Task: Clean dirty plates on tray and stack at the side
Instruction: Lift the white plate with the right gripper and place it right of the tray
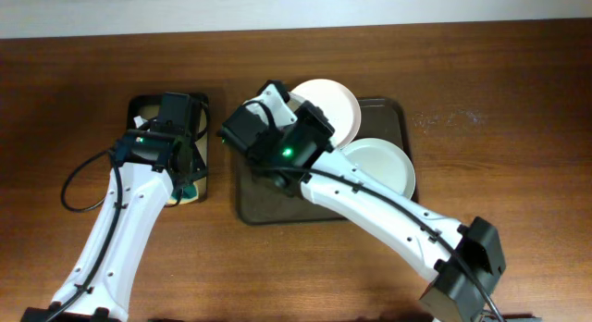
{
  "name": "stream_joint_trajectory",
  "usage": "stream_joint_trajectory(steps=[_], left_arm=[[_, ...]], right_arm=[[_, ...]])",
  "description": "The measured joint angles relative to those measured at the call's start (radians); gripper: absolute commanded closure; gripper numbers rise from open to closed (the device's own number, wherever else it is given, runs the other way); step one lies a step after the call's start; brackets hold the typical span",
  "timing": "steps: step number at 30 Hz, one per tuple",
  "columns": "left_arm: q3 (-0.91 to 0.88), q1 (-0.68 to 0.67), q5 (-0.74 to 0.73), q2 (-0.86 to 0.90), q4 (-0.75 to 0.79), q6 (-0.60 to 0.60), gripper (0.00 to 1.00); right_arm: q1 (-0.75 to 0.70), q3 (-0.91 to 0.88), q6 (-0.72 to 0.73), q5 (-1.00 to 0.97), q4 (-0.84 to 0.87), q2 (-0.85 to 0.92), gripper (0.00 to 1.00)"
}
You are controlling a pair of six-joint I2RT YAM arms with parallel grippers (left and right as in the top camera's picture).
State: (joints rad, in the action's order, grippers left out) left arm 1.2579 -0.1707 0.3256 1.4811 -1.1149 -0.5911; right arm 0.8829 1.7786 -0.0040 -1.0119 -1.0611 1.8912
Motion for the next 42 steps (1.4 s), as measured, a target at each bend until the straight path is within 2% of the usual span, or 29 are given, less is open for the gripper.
stream_joint_trajectory(steps=[4,8,11,14,16,19,21,23,25,27,30,32,36,39,42], left_arm=[[0.0,0.0,0.0,0.0,0.0,0.0,1.0],[0.0,0.0,0.0,0.0,0.001,0.0,1.0],[0.0,0.0,0.0,0.0,0.001,0.0,1.0],[0.0,0.0,0.0,0.0,0.001,0.0,1.0],[0.0,0.0,0.0,0.0,0.002,0.0,1.0],[0.0,0.0,0.0,0.0,0.004,0.0,1.0],[0.0,0.0,0.0,0.0,0.004,0.0,1.0],[0.0,0.0,0.0,0.0,0.004,0.0,1.0],[0.0,0.0,0.0,0.0,0.009,0.0,1.0],[0.0,0.0,0.0,0.0,0.011,0.0,1.0],[0.0,0.0,0.0,0.0,0.011,0.0,1.0],[0.0,0.0,0.0,0.0,0.012,0.0,1.0],[0.0,0.0,0.0,0.0,0.011,0.0,1.0],[0.0,0.0,0.0,0.0,0.011,0.0,1.0],[0.0,0.0,0.0,0.0,0.012,0.0,1.0]], right_arm=[[0.014,0.0,-0.099,-0.154,0.026,0.0,0.96],[0.014,0.0,-0.158,-0.224,0.039,0.0,0.96],[0.014,0.0,-0.172,-0.247,0.04,0.0,0.96],[0.014,0.0,-0.119,-0.242,0.04,0.0,0.96],[0.008,0.0,-0.064,-0.176,0.043,0.0,0.96],[-0.019,0.005,-0.047,0.047,0.018,0.0,0.96],[-0.048,0.004,-0.008,0.095,-0.034,0.0,0.96],[-0.103,0.005,0.064,0.16,-0.013,0.0,0.96],[-0.144,0.006,0.037,0.222,-0.045,0.0,0.96],[-0.187,0.006,0.074,0.281,-0.061,0.0,0.96],[-0.301,0.007,0.13,0.486,-0.045,0.0,0.96],[-0.445,0.008,0.154,0.728,-0.038,0.0,0.96],[-0.749,0.007,0.174,1.054,-0.062,0.0,0.96],[-0.946,-0.015,0.185,1.194,-0.074,0.0,0.96],[-1.11,-0.088,0.189,1.252,-0.038,0.001,0.96]])
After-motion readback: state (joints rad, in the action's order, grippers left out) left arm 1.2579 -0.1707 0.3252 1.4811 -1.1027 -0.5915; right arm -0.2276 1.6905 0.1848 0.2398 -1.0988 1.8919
